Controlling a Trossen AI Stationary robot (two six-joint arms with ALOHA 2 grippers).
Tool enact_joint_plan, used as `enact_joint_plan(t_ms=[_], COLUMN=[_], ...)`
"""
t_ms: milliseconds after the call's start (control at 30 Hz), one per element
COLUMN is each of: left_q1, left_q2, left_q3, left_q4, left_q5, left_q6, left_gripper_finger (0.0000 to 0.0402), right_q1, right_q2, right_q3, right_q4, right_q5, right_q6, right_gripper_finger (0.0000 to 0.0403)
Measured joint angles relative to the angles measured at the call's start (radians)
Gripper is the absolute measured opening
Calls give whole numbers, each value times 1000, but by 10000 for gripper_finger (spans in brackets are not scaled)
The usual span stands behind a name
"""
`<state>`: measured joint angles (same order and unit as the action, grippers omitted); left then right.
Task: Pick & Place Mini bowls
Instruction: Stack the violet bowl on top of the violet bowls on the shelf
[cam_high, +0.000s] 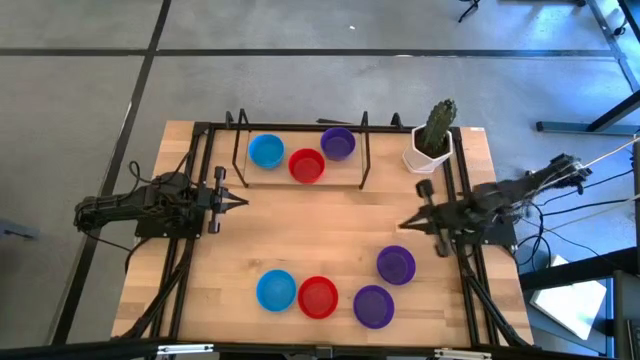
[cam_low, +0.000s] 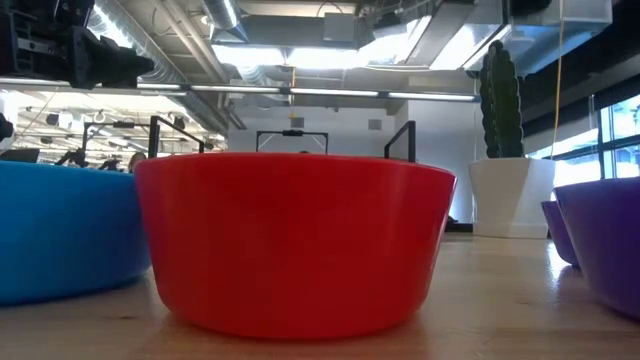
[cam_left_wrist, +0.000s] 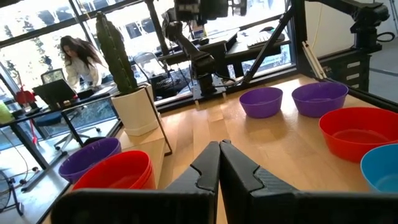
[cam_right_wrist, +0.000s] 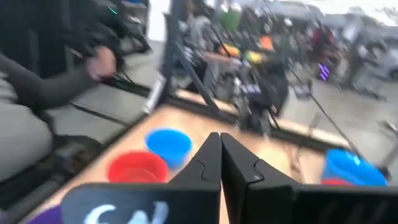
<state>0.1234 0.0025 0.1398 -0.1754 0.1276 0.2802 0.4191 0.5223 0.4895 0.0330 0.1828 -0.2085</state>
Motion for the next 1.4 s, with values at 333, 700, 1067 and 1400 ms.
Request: enact_joint_plan(t_ms=[333,700,1067,1400], left_q1=[0,0,0,0], left_q2=[0,0,0,0], left_q3=[0,0,0,0], left_q4=[-2,-8,-8,-8], left_q5=[0,-2,-3,-3], left_q6=[3,3,3,3], left_gripper_finger=[3,3,3,3], right_q1=[-79,-105,-104,-73], right_q2=[2,8,32,375], right_q3=[-244,-398,-375,56], right_q4=[297,401,368,-246], right_q5=[-98,-17,-39,20], right_q6=[-50,-25,14,203], right_gripper_finger=[0,8,11,12])
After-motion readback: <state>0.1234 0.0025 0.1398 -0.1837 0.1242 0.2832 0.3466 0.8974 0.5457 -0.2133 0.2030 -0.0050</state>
